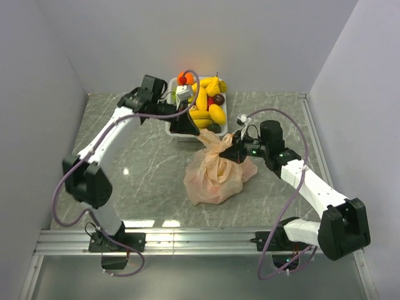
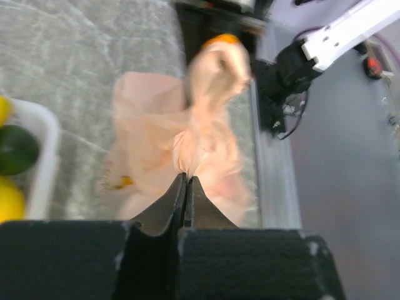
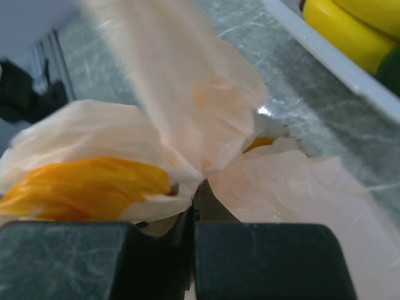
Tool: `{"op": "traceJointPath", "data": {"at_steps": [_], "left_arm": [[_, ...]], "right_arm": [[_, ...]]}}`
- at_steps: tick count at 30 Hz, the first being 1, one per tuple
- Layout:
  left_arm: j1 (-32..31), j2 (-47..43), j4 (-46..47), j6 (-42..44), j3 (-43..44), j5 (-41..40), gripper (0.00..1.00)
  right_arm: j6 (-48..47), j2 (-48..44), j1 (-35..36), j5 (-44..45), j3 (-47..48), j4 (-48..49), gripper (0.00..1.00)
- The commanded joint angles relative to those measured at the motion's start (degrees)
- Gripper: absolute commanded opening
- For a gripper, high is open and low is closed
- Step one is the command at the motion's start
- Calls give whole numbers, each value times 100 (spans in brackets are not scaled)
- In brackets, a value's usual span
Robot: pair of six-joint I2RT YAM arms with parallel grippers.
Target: Place the fake fruits into the plastic bag and tie a complex knot
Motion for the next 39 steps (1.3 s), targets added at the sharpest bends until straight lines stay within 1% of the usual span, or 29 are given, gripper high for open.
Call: {"op": "traceJointPath", "data": {"at_steps": [1, 2, 3, 4, 5, 6, 7, 8, 9, 10, 11, 14, 15, 18, 20, 22, 24, 26, 29, 30, 31, 35, 37, 38, 39], "left_arm": [[-211, -1188, 1021, -1076, -989, -73, 0], [-289, -1313, 1092, -1114, -1185, -108, 0], [-560, -1427, 1153, -1123, -1378, -396, 0], [-719, -1646, 1389, -1166, -1789, -599, 0], [-1051, -1778, 1670, -1654, -2054, -879, 0], [-1211, -1910, 1986, -1920, -2318, -1160, 0], [-1343, -2103, 2407, -2097, -2764, -1546, 0], [-1458, -2166, 2689, -2507, -2995, -1672, 0], [-1720, -2227, 2936, -2694, -3197, -1864, 0], [-1853, -2245, 3112, -2861, -3434, -2501, 0], [-2115, -2211, 3375, -3142, -3506, -2804, 0], [-2478, -1781, 3334, -3477, -3428, -3831, 0], [-2574, -1641, 3334, -3626, -3376, -4052, 0], [-2575, -1078, 3395, -4023, -3173, -4590, 0], [-2575, -963, 3553, -4233, -3173, -4923, 0], [-2575, -770, 3527, -4339, -3068, -5432, 0], [-2471, -664, 3536, -4480, -3076, -5776, 0], [-2382, -699, 3676, -4480, -3181, -5891, 0], [-2329, -778, 3992, -4489, -3287, -5699, 0], [-2320, -813, 4106, -4515, -3313, -5594, 0], [-2312, -857, 4229, -4542, -3418, -5314, 0], [-2311, -1050, 5133, -4734, -3796, -4803, 0], [-2320, -1068, 5416, -4805, -3963, -4627, 0], [-2312, -1068, 5556, -4988, -4025, -4365, 0], [-2311, -1050, 5949, -5103, -4087, -4301, 0]], "right_arm": [[2173, -444, 72, 1005, -244, 711, 0], [2367, -506, 99, 1182, -288, 720, 0], [2673, -585, 134, 1436, -323, 694, 0], [2807, -690, 178, 1761, -358, 685, 0], [2930, -735, 213, 1921, -367, 624, 0], [3158, -787, 231, 2079, -385, 597, 0], [3238, -884, 248, 2185, -420, 588, 0], [3317, -919, 283, 2299, -420, 580, 0], [3405, -955, 310, 2378, -438, 562, 0], [3432, -1007, 345, 2475, -455, 545, 0], [3450, -1025, 389, 2554, -464, 518, 0], [3625, -1113, 415, 2643, -578, 623, 0], [3695, -1131, 442, 2626, -596, 650, 0], [3775, -1218, 460, 2564, -684, 764, 0], [3845, -1306, 460, 2503, -789, 877, 0], [3968, -1420, 468, 2380, -903, 966, 0], [3943, -1473, 468, 2353, -921, 932, 0], [3881, -1500, 468, 2362, -939, 800, 0], [3871, -1518, 468, 2144, -1061, 930, 0], [3950, -1491, 460, 2072, -1088, 983, 0], [3994, -1448, 460, 2011, -1140, 1027, 0], [4065, -1324, 460, 1817, -1211, 1256, 0], [4126, -1324, 460, 1703, -1272, 1352, 0], [4170, -1315, 468, 1633, -1308, 1527, 0], [4249, -1298, 468, 1510, -1343, 1616, 0]]}}
